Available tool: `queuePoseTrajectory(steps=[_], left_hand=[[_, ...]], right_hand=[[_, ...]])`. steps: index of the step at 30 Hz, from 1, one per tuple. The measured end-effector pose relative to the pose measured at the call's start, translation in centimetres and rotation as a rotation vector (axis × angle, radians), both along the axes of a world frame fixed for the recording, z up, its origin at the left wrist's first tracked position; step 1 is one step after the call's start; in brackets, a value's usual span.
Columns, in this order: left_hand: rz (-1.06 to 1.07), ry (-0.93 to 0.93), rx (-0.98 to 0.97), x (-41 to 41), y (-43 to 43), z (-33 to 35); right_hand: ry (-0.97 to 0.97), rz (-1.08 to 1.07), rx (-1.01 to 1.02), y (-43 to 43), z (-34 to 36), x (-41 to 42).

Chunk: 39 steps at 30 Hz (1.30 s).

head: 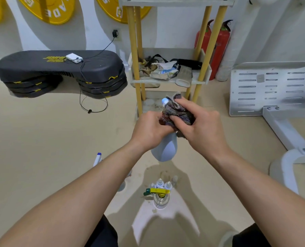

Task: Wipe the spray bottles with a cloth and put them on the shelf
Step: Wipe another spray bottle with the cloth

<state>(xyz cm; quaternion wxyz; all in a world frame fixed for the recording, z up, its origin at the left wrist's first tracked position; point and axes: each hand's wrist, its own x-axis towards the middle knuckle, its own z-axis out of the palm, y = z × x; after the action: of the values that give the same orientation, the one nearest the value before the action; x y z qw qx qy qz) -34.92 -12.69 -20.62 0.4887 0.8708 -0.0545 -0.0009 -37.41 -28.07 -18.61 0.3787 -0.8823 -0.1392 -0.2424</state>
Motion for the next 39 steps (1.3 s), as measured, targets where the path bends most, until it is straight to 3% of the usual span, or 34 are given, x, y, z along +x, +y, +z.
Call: queuePoseTrajectory(steps=[9, 13, 17, 20, 28, 32, 34, 39], left_hand=[[0.028, 0.005, 0.031, 0.0, 0.0, -0.3], [0.068, -0.023, 0.130, -0.2, -0.4, -0.3], [0.047, -0.055, 0.182, -0.5, -1.0, -0.4], [0.059, -0.034, 0.096, -0.2, -1.0, -0.6], [0.082, 0.052, -0.131, 0.3, -0.3, -0.6], [0.142, -0.012, -0.278, 1.0, 0.3, -0.3], [0.093, -0.034, -0.279, 1.1, 0.4, -0.3], [-0.065, -0.046, -0.402, 0.3, -1.1, -0.5]], right_hand=[[-0.129, -0.052, -0.148, 0.6, -2.0, -0.4], [-0.062, -0.025, -0.184, 1.2, -1.6, -0.2], [0.097, -0.084, 0.035, 1.3, -0.8, 0.8], [0.164, -0.096, 0.123, 1.2, -0.7, 1.0], [0.087, -0.042, 0.208, 1.5, -1.3, 0.3], [0.344, -0.096, 0.726, 0.2, -2.3, 0.9], [0.381, -0.080, 0.912, -0.3, -2.0, 1.4], [0.308, 0.034, 0.693, 1.9, -1.2, 1.2]])
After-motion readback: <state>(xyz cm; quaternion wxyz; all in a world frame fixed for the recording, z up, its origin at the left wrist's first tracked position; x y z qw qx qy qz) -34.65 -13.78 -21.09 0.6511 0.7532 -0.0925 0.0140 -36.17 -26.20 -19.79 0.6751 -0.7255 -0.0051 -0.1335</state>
